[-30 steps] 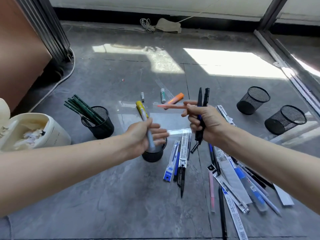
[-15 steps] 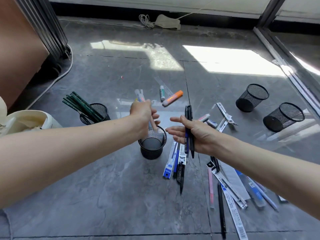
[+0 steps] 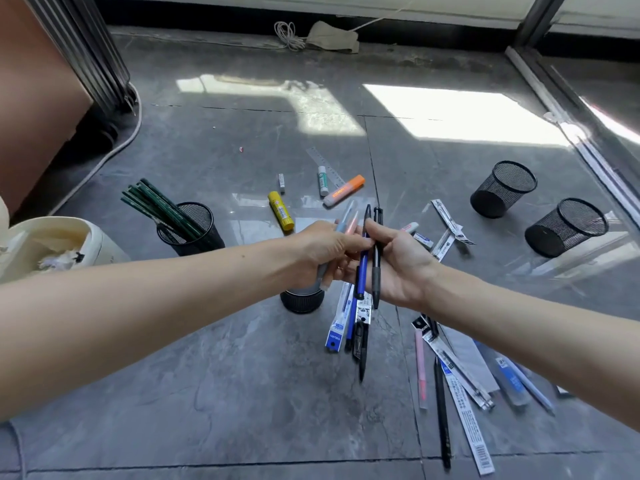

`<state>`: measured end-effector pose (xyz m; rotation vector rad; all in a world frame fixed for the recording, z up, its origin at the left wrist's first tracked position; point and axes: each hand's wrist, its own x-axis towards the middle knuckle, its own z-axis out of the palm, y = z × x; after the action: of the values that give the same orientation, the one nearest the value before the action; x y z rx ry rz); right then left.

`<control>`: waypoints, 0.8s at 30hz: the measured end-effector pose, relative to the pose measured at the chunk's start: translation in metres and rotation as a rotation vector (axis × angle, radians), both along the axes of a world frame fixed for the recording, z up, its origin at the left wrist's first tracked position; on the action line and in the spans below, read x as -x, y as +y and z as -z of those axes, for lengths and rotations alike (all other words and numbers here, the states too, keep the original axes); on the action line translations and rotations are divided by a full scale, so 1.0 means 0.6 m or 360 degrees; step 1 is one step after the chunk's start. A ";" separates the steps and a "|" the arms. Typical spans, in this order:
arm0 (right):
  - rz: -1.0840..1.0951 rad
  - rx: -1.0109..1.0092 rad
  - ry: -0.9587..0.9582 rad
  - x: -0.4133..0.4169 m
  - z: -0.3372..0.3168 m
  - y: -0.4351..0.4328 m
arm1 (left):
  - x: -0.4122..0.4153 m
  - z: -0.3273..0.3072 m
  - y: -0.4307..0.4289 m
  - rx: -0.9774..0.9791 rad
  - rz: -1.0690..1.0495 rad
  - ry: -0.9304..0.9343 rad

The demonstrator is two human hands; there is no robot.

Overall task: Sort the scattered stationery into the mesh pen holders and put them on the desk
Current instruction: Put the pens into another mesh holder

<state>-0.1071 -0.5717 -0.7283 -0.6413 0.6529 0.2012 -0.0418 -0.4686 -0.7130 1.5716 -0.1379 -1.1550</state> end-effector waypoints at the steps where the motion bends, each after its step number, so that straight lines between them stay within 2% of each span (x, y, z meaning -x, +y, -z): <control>1: -0.0019 0.0056 0.0006 0.001 0.001 0.001 | 0.003 -0.001 0.000 -0.0030 -0.0012 -0.0018; 2: -0.0050 0.0177 0.0015 0.001 0.001 0.003 | 0.003 0.000 0.000 -0.0073 -0.0025 -0.0046; 4: -0.0124 0.0714 0.0038 0.002 0.002 0.004 | 0.001 0.004 0.003 -0.0153 -0.0046 -0.0100; 5: -0.0159 0.1113 0.0013 0.004 0.002 0.001 | -0.002 0.006 0.005 -0.0180 -0.0075 -0.0109; 8: -0.0469 0.2653 -0.0183 0.020 0.007 -0.023 | -0.014 0.013 0.016 -0.0223 -0.0177 0.0006; 9: -0.0652 0.3046 -0.0221 0.029 0.008 -0.027 | -0.016 0.014 0.020 -0.0217 -0.0181 0.0068; 10: -0.0793 0.3310 -0.0263 0.037 0.006 -0.027 | -0.019 0.016 0.024 -0.0212 -0.0160 0.0107; 12: -0.0866 0.3511 -0.0602 0.047 0.008 -0.017 | -0.021 0.022 0.029 -0.0196 -0.0057 0.0112; 14: -0.0873 0.3478 -0.1121 0.047 0.014 -0.009 | -0.020 0.029 0.030 -0.0134 0.0062 0.0088; 16: -0.0986 0.3511 -0.1483 0.041 0.030 -0.016 | -0.015 0.030 0.033 -0.0130 0.0170 0.0072; 19: -0.0989 0.3755 -0.1561 0.038 0.036 -0.027 | -0.008 0.028 0.043 -0.0170 0.0322 0.0104; 22: -0.0835 0.3736 -0.1557 0.037 0.030 -0.018 | -0.001 0.028 0.051 -0.0153 0.0349 0.0202; 24: -0.0865 0.3664 -0.1583 0.035 0.025 -0.006 | 0.001 0.025 0.048 -0.0089 0.0263 0.0279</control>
<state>-0.1279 -0.5754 -0.7433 -2.8491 -0.6615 -0.5271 -0.0427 -0.4396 -0.7281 1.5215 -0.1216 -1.4314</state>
